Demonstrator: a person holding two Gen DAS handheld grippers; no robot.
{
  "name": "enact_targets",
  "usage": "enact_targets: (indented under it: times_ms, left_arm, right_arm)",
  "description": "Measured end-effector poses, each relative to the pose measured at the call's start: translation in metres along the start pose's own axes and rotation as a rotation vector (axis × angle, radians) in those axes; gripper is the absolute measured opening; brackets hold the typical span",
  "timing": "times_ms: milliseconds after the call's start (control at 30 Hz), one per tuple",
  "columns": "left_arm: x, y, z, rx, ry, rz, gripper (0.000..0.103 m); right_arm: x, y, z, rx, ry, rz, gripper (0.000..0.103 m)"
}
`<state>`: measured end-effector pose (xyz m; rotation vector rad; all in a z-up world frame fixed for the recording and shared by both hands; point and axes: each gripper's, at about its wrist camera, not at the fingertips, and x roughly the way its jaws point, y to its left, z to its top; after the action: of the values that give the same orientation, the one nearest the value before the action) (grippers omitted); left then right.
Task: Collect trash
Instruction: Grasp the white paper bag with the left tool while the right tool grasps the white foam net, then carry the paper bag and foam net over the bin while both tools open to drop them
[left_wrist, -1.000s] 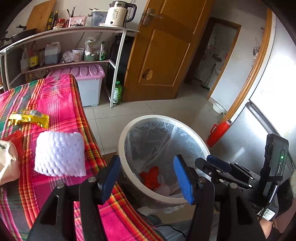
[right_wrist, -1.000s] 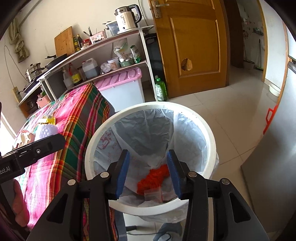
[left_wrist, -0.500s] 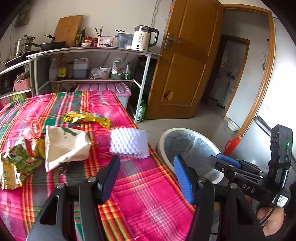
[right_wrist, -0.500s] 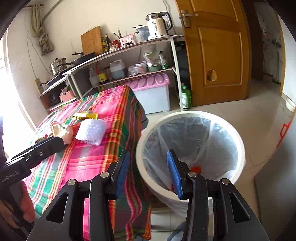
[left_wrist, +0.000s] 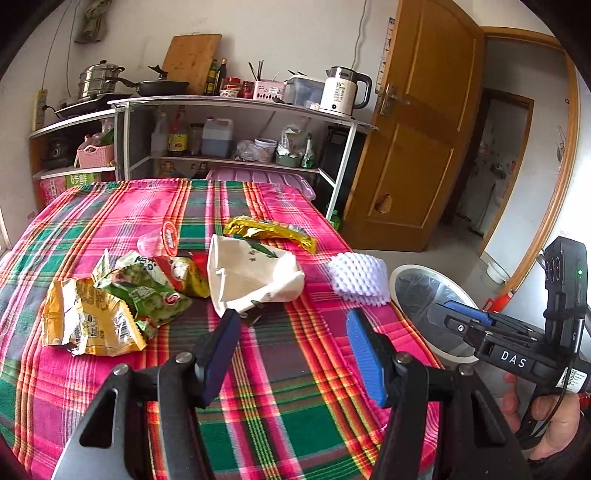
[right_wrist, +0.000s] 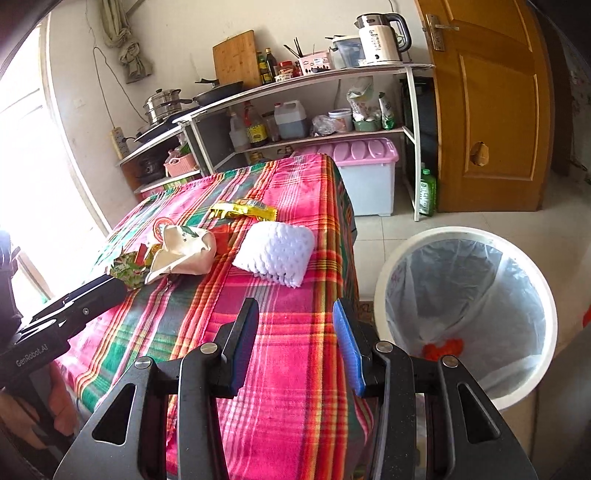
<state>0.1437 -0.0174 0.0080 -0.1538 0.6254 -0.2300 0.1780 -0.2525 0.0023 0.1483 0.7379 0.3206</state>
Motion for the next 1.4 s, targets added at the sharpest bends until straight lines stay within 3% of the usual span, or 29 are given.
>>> enact_targets:
  times_ms: [300,667,867,1333,1400]
  left_arm:
    - [0.029,0.03,0.012,-0.038,0.024,0.034,0.067]
    - [0.068,0.048,0.025,-0.098,0.098,-0.007,0.066]
    - [0.079,0.047,0.022,-0.105,0.152,0.006,0.052]
    - [0.086,0.058,0.019,-0.19,0.196,-0.019,0.051]
    - [0.085,0.057,0.018,-0.192,0.195,-0.041,0.041]
  right_arm:
    - [0.034,0.006,0.019,0.016,0.04,0.013,0.045]
    - [0.075,0.002,0.039,0.065,0.102,0.017,0.045]
    - [0.09,-0.004,0.043,0.099,0.135,0.01,0.045]
    - [0.101,-0.011,0.054,0.186,0.14,0.059,0.048]
    - [0.104,-0.013,0.054,0.196,0.149,0.056,0.048]
